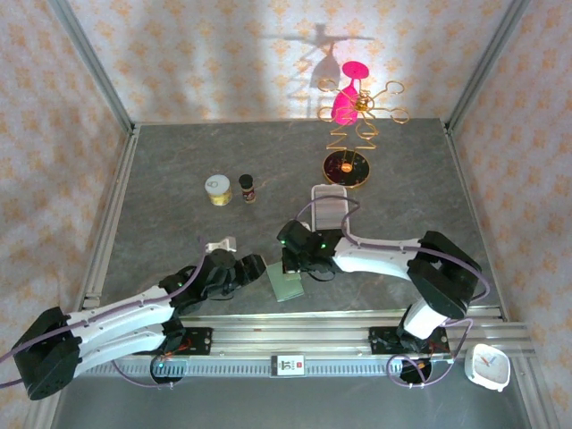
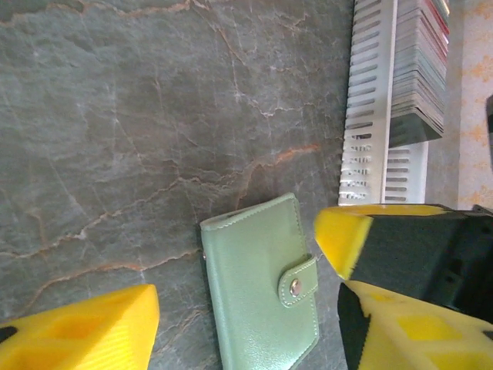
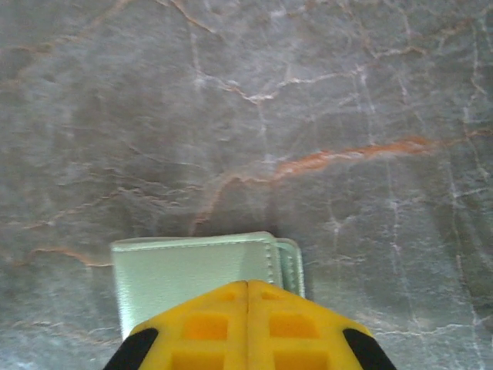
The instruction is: Put the credit cards into the card holder
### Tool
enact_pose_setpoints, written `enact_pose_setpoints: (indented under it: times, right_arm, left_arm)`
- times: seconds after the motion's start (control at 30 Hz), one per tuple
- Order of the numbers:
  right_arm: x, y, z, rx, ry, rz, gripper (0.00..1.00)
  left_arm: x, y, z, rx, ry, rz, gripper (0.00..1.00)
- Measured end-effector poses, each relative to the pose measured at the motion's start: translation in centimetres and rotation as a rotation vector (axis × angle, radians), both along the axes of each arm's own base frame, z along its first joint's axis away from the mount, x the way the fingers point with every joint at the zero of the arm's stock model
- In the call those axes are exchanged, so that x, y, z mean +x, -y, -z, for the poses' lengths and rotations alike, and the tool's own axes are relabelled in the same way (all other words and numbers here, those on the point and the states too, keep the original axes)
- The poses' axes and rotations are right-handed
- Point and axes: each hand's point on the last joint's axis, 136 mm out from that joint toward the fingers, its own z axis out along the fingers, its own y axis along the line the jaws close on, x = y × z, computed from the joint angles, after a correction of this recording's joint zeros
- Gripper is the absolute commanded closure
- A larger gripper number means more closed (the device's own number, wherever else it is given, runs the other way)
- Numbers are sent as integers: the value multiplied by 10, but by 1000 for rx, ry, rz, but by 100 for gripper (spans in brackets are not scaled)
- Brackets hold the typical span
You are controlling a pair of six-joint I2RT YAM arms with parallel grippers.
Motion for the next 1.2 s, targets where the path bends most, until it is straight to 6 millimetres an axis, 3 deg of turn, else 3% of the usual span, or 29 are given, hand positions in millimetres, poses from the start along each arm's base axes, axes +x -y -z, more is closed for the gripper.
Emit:
enact_pose_setpoints:
  times: [0.2, 0.4, 0.67, 0.83, 1.03, 1.2]
  right_arm:
    - [-1, 4, 4, -21, 2, 18, 100]
    - [-11, 20, 24, -56, -27, 35, 100]
    - [-11, 21, 26, -39, -17, 51, 100]
    - [-10, 22, 27, -32, -13, 59, 100]
    - [-10, 22, 27, -17, -6, 66, 100]
    - [-10, 22, 27, -9, -6, 77, 100]
  left_arm:
    - [-6, 11, 13, 19, -28, 21, 43]
    - [-13, 21, 24, 43, -48, 52, 43]
    - [-16, 27, 33, 49, -65, 49, 49]
    - [-16, 35, 31, 25, -62, 56, 59]
    - [-10, 51, 16, -73, -26, 61, 59]
    - [-11, 52, 26, -69, -46, 61, 57]
